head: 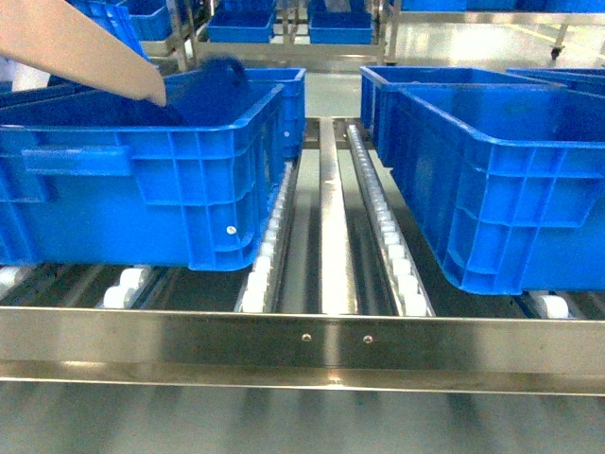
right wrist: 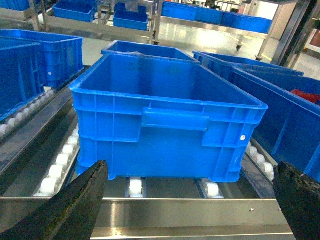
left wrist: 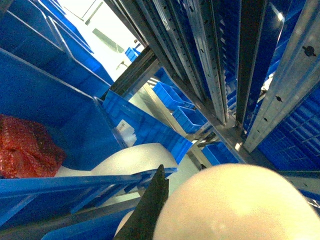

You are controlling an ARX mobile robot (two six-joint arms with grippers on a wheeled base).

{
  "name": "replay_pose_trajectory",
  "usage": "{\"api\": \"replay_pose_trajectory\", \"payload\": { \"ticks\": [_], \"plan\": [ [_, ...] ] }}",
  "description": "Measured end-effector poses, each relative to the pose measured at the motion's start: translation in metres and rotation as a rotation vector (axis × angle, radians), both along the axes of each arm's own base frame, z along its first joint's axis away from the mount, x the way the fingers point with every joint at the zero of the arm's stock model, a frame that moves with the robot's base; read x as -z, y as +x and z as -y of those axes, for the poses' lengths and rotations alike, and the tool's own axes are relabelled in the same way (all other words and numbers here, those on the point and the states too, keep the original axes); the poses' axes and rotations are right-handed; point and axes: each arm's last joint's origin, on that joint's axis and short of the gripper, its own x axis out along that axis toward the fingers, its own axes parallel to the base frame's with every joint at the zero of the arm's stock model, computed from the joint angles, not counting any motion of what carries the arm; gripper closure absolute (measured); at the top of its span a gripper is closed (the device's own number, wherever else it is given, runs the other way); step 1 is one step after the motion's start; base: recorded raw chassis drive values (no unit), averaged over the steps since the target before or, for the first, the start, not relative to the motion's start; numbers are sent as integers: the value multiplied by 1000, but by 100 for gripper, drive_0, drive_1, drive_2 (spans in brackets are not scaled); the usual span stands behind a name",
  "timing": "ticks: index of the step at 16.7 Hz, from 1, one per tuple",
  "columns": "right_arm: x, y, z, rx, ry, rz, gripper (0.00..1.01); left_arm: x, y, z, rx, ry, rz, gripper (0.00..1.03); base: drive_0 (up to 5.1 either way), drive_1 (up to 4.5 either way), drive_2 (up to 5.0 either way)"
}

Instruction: Place part in tray to right shelf

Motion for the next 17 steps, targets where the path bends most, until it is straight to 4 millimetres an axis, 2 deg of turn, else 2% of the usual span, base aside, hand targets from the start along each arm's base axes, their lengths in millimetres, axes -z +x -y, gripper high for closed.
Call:
{"api": "replay_pose_trajectory", "payload": {
  "ticks": [5,6,7,8,9,10,11,12,13,14,16,17],
  "plan": [
    [0,0,0,0,0,0,3,-1,0,0,18,3,8,90,0,0,0],
    [0,0,0,0,0,0,3,-3,-3,1,73,0,14,90,0,0,0],
    [0,0,0,0,0,0,3,-4,-16,-1,145,-11,31,90,0,0,0],
    [0,0,0,0,0,0,3,-4,-39,-4,225,-37,50,90,0,0,0],
    [0,0,0,0,0,0,3,-5,-72,-3,310,-36,116,90,0,0,0],
    [0,0,0,0,0,0,3,-8,-118,5,447,87,71,90,0,0,0],
    [0,-1,2,-64,35,9,11,-14,-171,5,612,296,-37,90,0,0,0],
    [0,-4,5,-118,88,24,24,-33,-208,-6,643,498,-147,90,0,0,0],
    [3,-7,12,-142,112,31,37,-30,-235,-13,560,624,-244,90,0,0,0],
    [4,-9,15,-126,128,29,50,-1,-243,-11,588,679,-337,90,0,0,0],
    [8,-14,13,-150,135,29,75,63,-222,-10,681,673,-528,90,0,0,0],
    [14,-17,13,-150,136,35,100,79,-239,-10,648,711,-472,90,0,0,0]
  ]
}}
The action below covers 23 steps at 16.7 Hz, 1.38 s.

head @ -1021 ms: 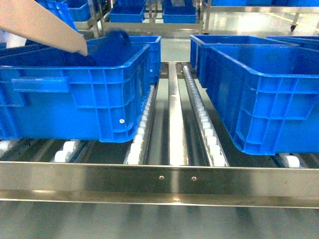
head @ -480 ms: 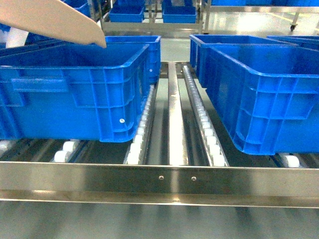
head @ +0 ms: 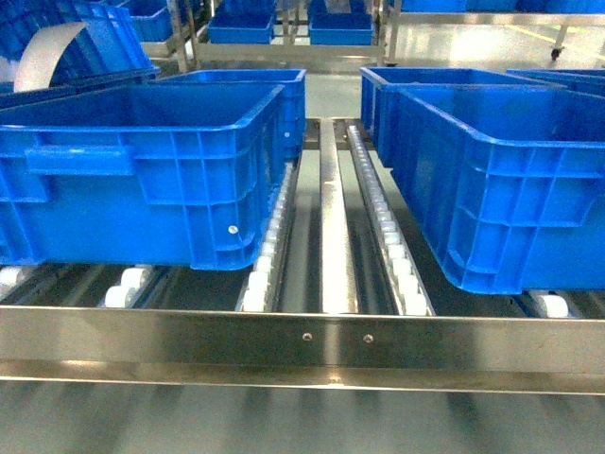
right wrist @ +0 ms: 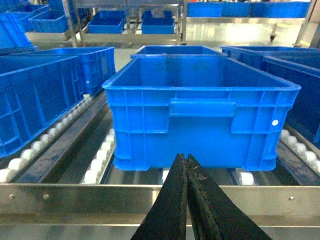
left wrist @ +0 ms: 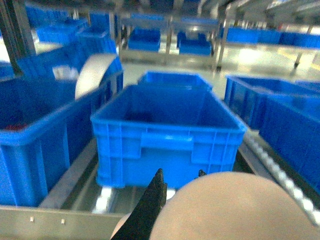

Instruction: Place part in tray to right shelf

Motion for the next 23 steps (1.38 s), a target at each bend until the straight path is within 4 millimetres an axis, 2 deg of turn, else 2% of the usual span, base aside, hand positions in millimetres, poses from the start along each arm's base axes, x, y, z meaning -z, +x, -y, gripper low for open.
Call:
{"api": "replay_pose_trajectory", "payload": {
  "ticks": [1,2,4,8,12,15,23],
  "plan": [
    [-1,-5,0,0,1,8,99,34,1,0,1,2,-31,90,0,0,0],
    [-1,-9,0,0,1,9,99,40,-2,0,1,2,26,90,0,0,0],
    [0,-10,0,0,2,10,99,51,0,0,0,2,-3,90,0,0,0],
    [6,-17,0,-3,2,-45,99,59,0,0,1,2,-18,90,0,0,0],
    [1,-21,0,-1,2,20,99,60,0,0,1,2,-4,90,0,0,0],
    [2,-21,0,0,2,6,99,60,-1,0,2,2,8,90,0,0,0],
    [3,-21,0,0,2,2,99,79,-1,0,0,5,-3,90,0,0,0]
  ]
}}
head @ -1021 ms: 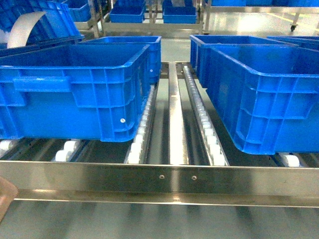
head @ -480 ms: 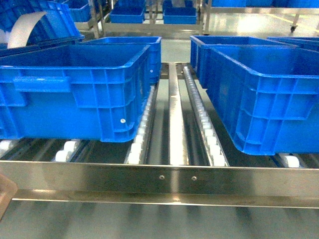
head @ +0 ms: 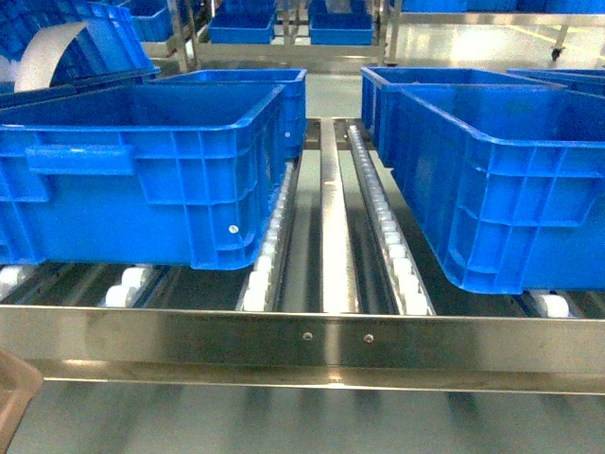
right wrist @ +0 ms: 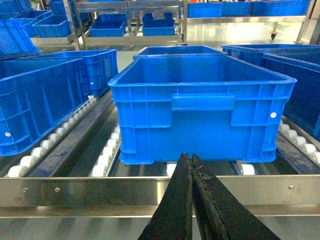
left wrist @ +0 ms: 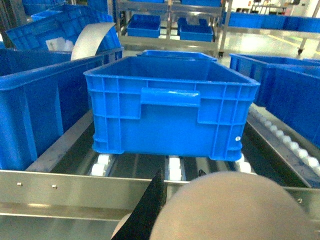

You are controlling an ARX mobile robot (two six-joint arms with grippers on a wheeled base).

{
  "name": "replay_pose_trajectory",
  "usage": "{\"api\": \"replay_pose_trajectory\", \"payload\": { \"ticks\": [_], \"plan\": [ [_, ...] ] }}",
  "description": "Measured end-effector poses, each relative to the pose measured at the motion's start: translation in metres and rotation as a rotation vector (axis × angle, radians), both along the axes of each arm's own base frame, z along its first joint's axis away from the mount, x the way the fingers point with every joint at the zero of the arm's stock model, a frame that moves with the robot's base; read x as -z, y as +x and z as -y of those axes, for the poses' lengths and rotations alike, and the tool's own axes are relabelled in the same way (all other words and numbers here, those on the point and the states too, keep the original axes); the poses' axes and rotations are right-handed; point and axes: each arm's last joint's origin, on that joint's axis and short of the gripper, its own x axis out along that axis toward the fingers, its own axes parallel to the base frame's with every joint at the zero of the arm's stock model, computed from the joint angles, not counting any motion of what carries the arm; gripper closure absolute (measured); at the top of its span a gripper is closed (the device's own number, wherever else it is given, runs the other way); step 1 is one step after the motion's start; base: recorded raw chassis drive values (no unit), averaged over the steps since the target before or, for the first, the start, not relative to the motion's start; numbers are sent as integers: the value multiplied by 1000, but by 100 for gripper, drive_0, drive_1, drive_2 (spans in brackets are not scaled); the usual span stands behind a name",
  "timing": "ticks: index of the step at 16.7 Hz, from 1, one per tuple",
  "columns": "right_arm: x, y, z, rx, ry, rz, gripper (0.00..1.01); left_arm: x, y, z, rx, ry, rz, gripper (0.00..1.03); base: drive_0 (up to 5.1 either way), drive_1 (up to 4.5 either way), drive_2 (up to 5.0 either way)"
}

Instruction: Place part in tray to right shelf

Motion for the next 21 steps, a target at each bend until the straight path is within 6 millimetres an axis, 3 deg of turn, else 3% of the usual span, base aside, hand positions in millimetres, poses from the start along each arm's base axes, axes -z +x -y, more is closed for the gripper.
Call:
{"api": "replay_pose_trajectory", "payload": {
  "ticks": [6,9,16,21],
  "plan": [
    [0,0,0,0,0,-1,99,-1,0,0,1,0,10,90,0,0,0],
    [0,0,0,0,0,-1,89,-1,0,0,1,0,10,90,0,0,0],
    [0,0,0,0,0,-1,1,-1,0,0,1,0,10,90,0,0,0],
    [0,0,0,0,0,-1,3,-1,0,0,1,0,10,90,0,0,0]
  ]
}}
